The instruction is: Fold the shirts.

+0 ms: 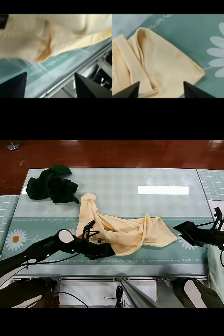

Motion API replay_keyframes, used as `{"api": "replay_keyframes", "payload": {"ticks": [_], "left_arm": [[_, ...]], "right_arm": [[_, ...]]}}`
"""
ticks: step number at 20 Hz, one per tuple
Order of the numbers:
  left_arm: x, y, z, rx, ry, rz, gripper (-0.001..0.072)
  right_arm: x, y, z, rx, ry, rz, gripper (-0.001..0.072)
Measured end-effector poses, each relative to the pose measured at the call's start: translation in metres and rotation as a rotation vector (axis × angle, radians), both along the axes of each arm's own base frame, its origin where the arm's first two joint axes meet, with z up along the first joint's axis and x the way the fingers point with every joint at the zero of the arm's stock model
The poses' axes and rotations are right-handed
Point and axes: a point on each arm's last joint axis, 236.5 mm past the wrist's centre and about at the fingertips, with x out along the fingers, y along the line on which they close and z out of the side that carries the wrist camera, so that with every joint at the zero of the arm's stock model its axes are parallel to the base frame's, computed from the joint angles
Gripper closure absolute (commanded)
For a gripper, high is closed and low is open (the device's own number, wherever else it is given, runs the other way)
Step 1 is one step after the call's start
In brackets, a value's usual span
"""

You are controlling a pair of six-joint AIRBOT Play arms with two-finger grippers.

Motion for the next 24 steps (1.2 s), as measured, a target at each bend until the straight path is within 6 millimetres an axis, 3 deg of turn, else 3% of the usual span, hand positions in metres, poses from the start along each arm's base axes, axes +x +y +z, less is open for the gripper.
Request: {"api": "replay_keyframes", "payload": {"ticks": [7, 8, 9, 15, 21, 24], "left_arm": [[0.044, -0.043, -0.005, 0.002, -0.088, 0.034, 0.0035], [0.047, -0.047, -0.006, 0.002, -0.090, 0.033, 0.0246], [0.052, -0.050, -0.008, 0.007, -0.098, 0.030, 0.0677], [0.063, -0.064, 0.001, -0.026, -0.124, -0.023, 0.0684], [0.073, -0.067, 0.014, -0.059, -0.137, -0.042, 0.0684], [0.073, -0.067, 0.016, -0.066, -0.136, -0.049, 0.0684]], "right_arm": [[-0.004, 0.004, 0.000, 0.014, 0.014, 0.016, 0.0091], [-0.005, 0.005, -0.001, 0.015, 0.015, 0.016, 0.0091], [-0.005, 0.005, -0.001, 0.015, 0.015, 0.016, 0.0091], [-0.010, 0.003, -0.005, 0.000, 0.037, 0.027, 0.0091], [-0.047, 0.020, -0.033, 0.050, 0.170, 0.062, 0.0091], [-0.056, 0.024, -0.039, 0.069, 0.205, 0.068, 0.0091]]}}
